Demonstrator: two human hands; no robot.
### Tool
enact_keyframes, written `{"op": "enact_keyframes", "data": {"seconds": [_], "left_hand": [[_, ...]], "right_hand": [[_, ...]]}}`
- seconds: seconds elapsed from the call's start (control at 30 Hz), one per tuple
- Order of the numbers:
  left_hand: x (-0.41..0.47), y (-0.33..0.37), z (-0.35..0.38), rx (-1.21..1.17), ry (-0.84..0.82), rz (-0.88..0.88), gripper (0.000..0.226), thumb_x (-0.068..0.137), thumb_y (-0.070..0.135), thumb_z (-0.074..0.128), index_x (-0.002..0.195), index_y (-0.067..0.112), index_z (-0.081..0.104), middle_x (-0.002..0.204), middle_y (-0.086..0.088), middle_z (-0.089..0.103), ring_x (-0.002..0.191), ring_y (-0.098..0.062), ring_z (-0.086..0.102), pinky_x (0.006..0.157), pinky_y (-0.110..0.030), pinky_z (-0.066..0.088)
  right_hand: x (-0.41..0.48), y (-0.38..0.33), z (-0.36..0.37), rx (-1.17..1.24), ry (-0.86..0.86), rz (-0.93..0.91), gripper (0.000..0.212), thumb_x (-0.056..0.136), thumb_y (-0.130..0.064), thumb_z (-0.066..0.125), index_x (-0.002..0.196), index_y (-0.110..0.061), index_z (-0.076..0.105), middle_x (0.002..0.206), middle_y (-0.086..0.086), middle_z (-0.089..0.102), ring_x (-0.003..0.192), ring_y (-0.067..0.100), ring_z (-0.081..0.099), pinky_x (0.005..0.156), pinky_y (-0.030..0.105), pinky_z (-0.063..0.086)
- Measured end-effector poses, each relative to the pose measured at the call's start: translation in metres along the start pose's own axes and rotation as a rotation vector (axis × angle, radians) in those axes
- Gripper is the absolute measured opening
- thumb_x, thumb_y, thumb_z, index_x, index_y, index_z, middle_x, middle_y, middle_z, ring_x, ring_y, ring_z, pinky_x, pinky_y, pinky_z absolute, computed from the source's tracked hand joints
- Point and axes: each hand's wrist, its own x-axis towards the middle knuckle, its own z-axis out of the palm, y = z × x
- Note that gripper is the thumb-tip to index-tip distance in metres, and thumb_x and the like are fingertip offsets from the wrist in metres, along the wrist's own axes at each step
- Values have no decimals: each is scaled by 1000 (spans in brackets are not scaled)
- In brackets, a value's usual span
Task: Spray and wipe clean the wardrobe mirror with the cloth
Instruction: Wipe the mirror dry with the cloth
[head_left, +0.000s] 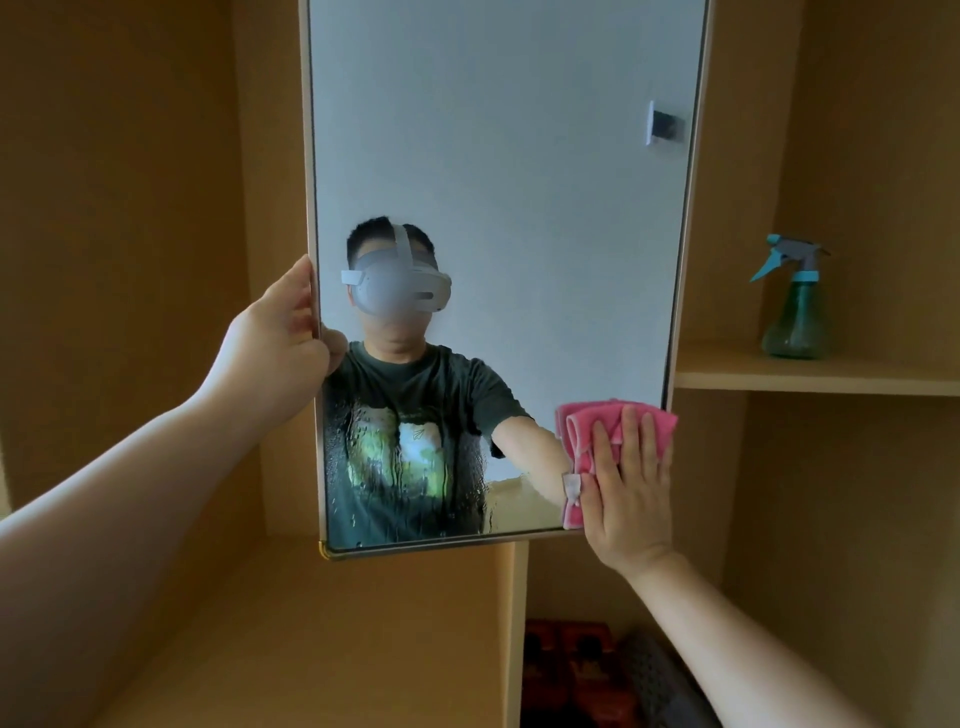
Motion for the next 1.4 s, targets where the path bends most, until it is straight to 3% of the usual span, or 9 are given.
{"op": "enact_keyframes", "data": {"seconds": [0.27,0.43,0.53,0.73,0.83,0.97,1.1,1.2,1.4], "left_hand": [[2,-4,-3,9,-19,7,61,80,-9,49,115,41,57,87,12,68,86,-19,70,76,-48,60],[0,-10,-3,25,-23,-20,50,82,-7,48,116,29,58,95,8,70,88,-13,69,83,-44,58],[-1,-9,-4,40,-35,-23,56,82,-7,48,119,34,58,98,14,70,91,-9,69,83,-39,58],[0,-11,-6,43,-70,-6,63,84,-10,50,129,33,54,103,10,69,94,-11,68,86,-36,56],[-1,-13,-5,56,-49,-4,63,85,-7,53,132,35,52,103,13,68,91,-7,69,80,-26,56],[-2,-14,-5,80,-65,0,64,87,-5,51,135,36,47,112,12,64,87,-7,70,79,-27,57],[-5,-12,-6,94,-94,15,69,88,-5,47,137,43,44,113,14,62,86,-4,70,64,-14,56],[-7,-11,-5,92,-105,17,72,88,-7,43,137,46,42,111,15,62,87,-4,69,65,-14,56],[-8,-9,-7,120,-125,26,73,89,-8,40,137,47,40,104,19,62,85,-1,68,56,-10,51]], "right_hand": [[10,-2,-1,0,14,-3,59,102,-42,16,151,-13,31,161,18,13,149,39,7,118,60,9],[44,-2,-14,15,43,-113,58,101,-41,21,155,-18,18,162,17,13,149,37,6,119,58,9],[86,-8,-30,24,78,-169,58,103,-42,13,156,-17,15,162,14,5,150,35,1,120,54,2],[137,-25,-47,33,154,-172,57,103,-42,13,155,-17,16,161,17,12,149,37,7,119,56,5],[133,-27,-43,25,184,-168,57,103,-40,16,155,-17,16,161,18,14,148,38,9,119,56,6],[119,-31,-34,37,183,-176,56,104,-41,15,155,-18,11,161,18,12,149,38,7,118,60,10],[88,-37,-20,46,188,-248,60,103,-41,24,156,-20,5,161,14,5,149,37,4,117,61,10],[52,-46,-6,59,144,-314,61,103,-44,21,156,-19,4,162,13,3,149,38,4,118,61,8],[2,-63,13,47,106,-332,60,102,-44,24,155,-17,14,163,13,1,149,38,4,117,62,7]]}}
